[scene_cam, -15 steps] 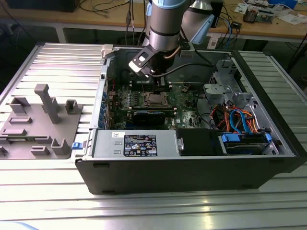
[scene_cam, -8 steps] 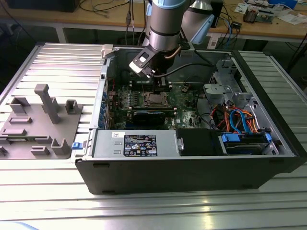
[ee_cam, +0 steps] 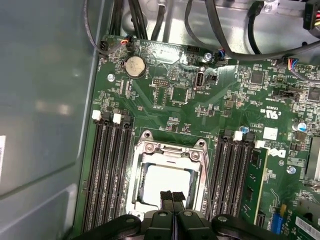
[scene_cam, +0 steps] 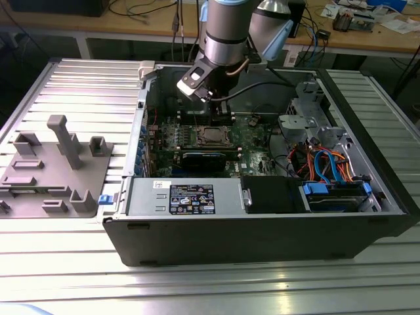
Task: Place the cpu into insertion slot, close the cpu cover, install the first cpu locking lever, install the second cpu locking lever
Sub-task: 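Install the first cpu locking lever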
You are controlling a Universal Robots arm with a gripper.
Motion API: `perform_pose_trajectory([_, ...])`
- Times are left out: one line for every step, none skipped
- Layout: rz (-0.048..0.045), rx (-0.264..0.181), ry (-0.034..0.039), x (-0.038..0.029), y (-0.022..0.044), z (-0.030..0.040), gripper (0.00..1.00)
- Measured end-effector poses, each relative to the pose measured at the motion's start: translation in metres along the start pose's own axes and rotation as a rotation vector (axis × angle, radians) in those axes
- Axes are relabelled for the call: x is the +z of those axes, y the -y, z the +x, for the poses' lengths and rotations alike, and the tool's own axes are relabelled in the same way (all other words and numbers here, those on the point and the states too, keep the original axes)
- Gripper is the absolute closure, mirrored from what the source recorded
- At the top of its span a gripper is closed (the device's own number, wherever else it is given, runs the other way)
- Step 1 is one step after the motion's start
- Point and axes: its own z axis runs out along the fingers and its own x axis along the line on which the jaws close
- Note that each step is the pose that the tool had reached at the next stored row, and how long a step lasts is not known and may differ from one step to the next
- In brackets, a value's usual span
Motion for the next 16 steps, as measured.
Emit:
perform_pose_trajectory([0.0003,-0.009,0.0,-0.0002,0.0,0.0001,0.89])
perform_pose_trajectory([0.001,-0.03,0.0002,-0.0002,0.0,0.0002,0.89])
perform_pose_trajectory([0.0018,-0.048,0.0007,-0.0003,0.0,0.0001,0.89])
perform_pose_trajectory([0.003,-0.076,0.0015,-0.0003,0.0,0.0001,0.89])
perform_pose_trajectory([0.0037,-0.091,0.0019,-0.0003,0.0,0.0001,0.89])
perform_pose_trajectory([0.0049,-0.122,0.0024,-0.0003,0.0,0.0002,0.89])
perform_pose_trajectory([0.0056,-0.14,0.0028,-0.0003,0.0,0.0001,0.89])
perform_pose_trajectory([0.0063,-0.158,0.0032,-0.0003,0.0,0.0001,0.89])
perform_pose_trajectory([0.007,-0.173,0.0035,-0.0003,0.0,0.0001,0.89])
perform_pose_trajectory([0.0074,-0.187,0.0036,-0.0003,0.0,0.0001,0.89])
perform_pose_trajectory([0.0082,-0.208,0.0038,-0.0003,0.0,0.0002,0.89])
perform_pose_trajectory([0.0087,-0.219,0.0039,-0.0003,0.0,0.0001,0.89])
perform_pose_trajectory([0.0091,-0.234,0.004,-0.0003,0.0,0.0002,0.89])
perform_pose_trajectory([0.0096,-0.245,0.004,-0.0003,0.0,0.0002,0.89])
perform_pose_trajectory([0.01,-0.257,0.0042,-0.0003,0.0,0.0001,0.89])
perform_pose_trajectory([0.0104,-0.269,0.0043,-0.0003,0.0,0.0001,0.89])
